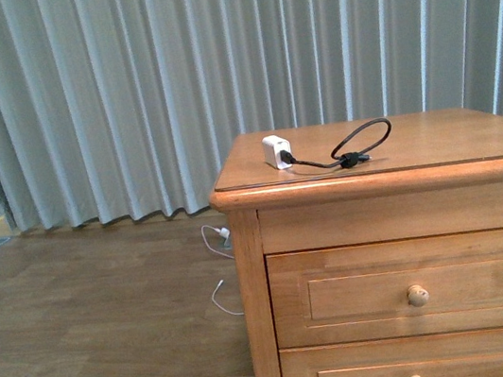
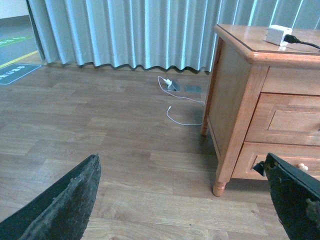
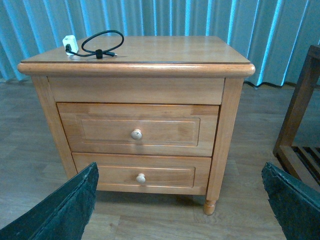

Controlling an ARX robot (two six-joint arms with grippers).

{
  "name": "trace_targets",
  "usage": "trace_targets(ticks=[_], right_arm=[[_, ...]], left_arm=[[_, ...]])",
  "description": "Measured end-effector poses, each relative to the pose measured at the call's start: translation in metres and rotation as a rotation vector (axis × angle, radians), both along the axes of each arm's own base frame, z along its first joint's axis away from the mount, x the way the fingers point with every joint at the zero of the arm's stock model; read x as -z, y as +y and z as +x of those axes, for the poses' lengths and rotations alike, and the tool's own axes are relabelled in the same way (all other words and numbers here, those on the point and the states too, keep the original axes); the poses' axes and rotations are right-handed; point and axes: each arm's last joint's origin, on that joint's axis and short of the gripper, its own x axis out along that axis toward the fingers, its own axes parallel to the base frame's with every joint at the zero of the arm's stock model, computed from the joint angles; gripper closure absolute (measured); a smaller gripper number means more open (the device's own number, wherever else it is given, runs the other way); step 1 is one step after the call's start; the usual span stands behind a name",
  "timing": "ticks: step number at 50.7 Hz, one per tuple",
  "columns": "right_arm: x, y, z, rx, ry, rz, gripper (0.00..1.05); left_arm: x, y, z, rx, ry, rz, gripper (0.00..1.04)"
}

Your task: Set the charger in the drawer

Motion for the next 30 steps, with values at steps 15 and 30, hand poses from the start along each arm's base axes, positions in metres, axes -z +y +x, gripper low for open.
trace_targets(ticks=[15, 30], right_arm=[[0.0, 0.0, 0.0, 0.0, 0.0, 0.0, 0.08], [0.0, 0.0, 0.0, 0.0, 0.0, 0.0, 0.08]], left_arm=[[0.0, 0.0, 0.0, 0.0, 0.0, 0.0, 0.06], [0.0, 0.0, 0.0, 0.0, 0.0, 0.0, 0.06]])
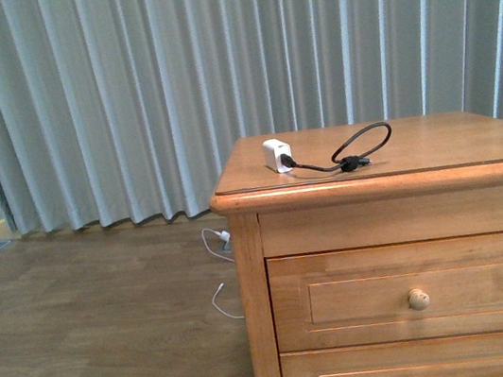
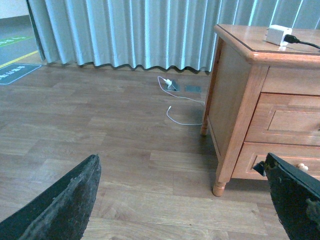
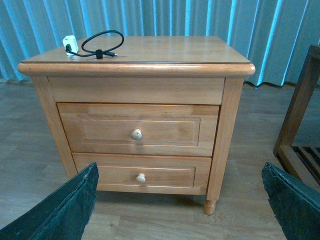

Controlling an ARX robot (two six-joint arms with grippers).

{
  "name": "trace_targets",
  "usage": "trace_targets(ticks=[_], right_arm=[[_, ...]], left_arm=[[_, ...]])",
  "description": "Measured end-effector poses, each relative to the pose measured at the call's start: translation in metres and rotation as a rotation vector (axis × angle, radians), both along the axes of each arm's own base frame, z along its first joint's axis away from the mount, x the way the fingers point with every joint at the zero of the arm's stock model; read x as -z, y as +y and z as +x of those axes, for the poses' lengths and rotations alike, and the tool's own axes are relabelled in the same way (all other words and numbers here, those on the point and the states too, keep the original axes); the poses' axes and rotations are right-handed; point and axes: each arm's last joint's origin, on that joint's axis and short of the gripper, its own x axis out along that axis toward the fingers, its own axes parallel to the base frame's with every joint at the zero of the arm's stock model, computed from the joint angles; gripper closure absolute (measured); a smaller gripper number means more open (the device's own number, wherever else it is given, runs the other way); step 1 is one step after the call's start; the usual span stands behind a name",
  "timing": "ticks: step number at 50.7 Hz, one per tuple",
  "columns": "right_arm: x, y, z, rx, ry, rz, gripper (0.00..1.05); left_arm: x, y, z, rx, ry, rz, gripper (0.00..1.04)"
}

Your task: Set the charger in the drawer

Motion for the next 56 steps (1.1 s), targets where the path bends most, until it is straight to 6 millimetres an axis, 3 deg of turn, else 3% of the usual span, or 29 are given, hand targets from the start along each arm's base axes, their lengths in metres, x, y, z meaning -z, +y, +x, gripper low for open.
trace_targets(ticks=[12, 23, 29, 37, 56], right_arm=[[0.003, 0.0, 0.003, 0.054, 0.053, -0.088, 0.08], [-0.014, 0.001, 0.036, 0.005, 0.115, -0.087, 0.08], [-0.017, 0.005, 0.073, -0.018, 0.153, -0.089, 0.08], [-0.004, 0.017, 0.142, -0.038, 0.237, -0.103, 0.08], [0.03, 0.054, 0.23, -0.085, 0.307, -0.129, 0.08]], left_arm=[[0.0, 0.0, 0.0, 0.0, 0.0, 0.0, 0.06], [0.0, 0.0, 0.0, 0.0, 0.0, 0.0, 0.06], [0.0, 0.0, 0.0, 0.0, 0.0, 0.0, 0.06], [0.0, 0.0, 0.0, 0.0, 0.0, 0.0, 0.06], [0.0, 0.0, 0.0, 0.0, 0.0, 0.0, 0.06]])
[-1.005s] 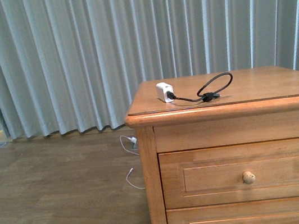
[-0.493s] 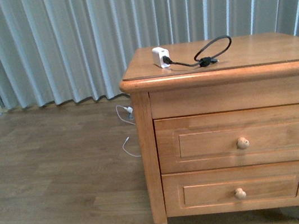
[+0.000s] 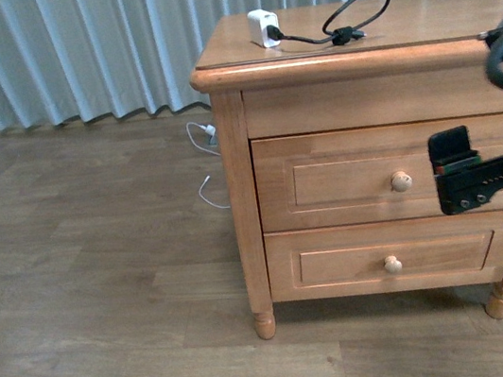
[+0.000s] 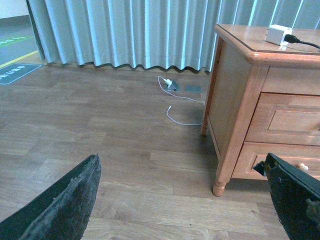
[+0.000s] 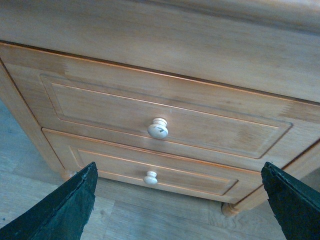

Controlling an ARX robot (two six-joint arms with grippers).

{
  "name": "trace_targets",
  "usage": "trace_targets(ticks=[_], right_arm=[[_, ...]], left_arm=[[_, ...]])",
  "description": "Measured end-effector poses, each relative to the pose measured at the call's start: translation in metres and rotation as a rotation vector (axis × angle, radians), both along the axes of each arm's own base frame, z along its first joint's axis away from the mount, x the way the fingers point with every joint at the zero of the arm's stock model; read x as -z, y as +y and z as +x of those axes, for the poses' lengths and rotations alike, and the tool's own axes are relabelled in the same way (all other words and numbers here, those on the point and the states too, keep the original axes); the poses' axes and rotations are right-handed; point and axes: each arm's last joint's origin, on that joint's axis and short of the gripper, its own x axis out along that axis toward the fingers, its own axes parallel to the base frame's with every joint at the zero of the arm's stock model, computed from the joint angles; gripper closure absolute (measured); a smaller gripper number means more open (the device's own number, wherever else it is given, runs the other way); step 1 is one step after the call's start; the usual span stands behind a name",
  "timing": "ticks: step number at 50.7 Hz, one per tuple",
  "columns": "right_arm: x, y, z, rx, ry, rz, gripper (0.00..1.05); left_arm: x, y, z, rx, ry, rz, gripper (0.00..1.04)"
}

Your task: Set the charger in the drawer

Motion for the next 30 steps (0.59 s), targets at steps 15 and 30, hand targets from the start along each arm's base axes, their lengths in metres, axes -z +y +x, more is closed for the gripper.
trace_targets(ticks=[15, 30], right_arm=[[0.038, 0.012, 0.057, 0.043, 0.04, 0.034, 0.08], [0.073, 0.016, 0.094, 0.092, 0.078, 0.055, 0.08]], left_arm=[[0.0, 0.0, 0.0, 0.0, 0.0, 0.0, 0.06], [0.0, 0.0, 0.0, 0.0, 0.0, 0.0, 0.06]])
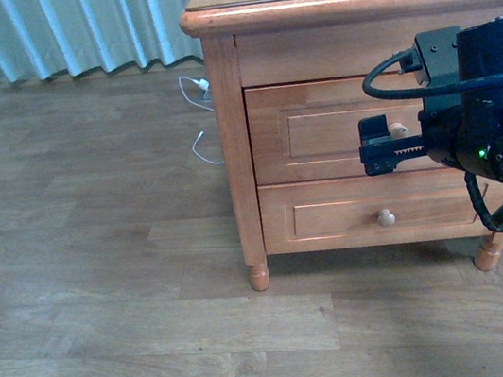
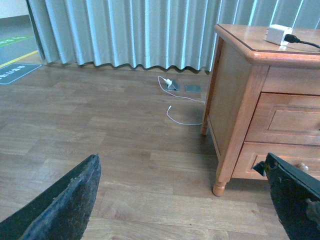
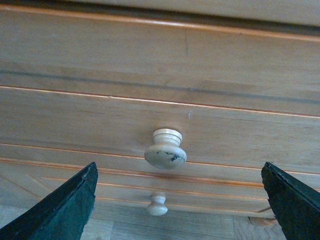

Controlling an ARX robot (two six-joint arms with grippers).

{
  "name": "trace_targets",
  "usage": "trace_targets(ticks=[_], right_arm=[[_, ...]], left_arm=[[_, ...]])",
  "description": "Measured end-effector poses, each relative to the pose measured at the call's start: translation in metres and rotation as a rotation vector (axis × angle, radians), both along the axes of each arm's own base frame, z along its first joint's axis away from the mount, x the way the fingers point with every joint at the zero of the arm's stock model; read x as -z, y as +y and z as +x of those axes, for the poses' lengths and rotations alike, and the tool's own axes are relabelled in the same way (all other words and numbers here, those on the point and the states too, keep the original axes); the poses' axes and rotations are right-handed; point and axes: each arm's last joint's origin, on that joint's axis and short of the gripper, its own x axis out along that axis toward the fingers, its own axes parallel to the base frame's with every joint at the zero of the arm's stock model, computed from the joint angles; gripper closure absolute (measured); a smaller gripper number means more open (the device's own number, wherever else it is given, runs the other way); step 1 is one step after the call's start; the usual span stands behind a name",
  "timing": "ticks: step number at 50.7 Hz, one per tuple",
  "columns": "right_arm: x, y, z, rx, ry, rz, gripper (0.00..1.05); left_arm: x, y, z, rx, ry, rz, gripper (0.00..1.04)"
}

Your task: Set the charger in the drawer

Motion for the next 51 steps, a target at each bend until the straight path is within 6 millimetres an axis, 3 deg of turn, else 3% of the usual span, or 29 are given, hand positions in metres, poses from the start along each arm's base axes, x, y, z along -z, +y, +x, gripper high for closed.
trace_targets(ticks=[18, 43, 51], right_arm=[[0.012, -0.001, 0.024, 0.055, 0.0, 0.034, 0.08], [0.018, 0.0, 0.026, 0.065, 0.006, 0.052, 0.08], [0.018, 0.001, 0.026, 0.066, 0.006, 0.051, 0.28]], left_arm=[[0.0, 0.0, 0.0, 0.0, 0.0, 0.0, 0.06], [0.0, 0.0, 0.0, 0.0, 0.0, 0.0, 0.06], [0.0, 0.0, 0.0, 0.0, 0.0, 0.0, 0.06]])
